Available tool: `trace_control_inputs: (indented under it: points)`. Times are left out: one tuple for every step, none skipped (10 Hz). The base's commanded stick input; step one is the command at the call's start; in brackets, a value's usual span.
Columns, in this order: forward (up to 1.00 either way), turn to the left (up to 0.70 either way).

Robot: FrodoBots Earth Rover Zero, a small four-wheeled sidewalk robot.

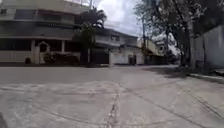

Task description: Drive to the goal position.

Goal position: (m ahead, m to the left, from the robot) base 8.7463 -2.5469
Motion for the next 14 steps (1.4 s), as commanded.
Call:
trace_control_inputs:
  points:
    - [1.00,0.00]
    - [1.00,0.00]
    - [1.00,0.00]
    - [1.00,0.00]
    - [1.00,0.00]
    - [1.00,0.00]
    - [1.00,0.00]
    - [1.00,0.00]
    - [1.00,0.00]
    - [1.00,0.00]
    - [1.00,0.00]
    - [1.00,0.00]
    - [1.00,0.00]
    - [1.00,0.00]
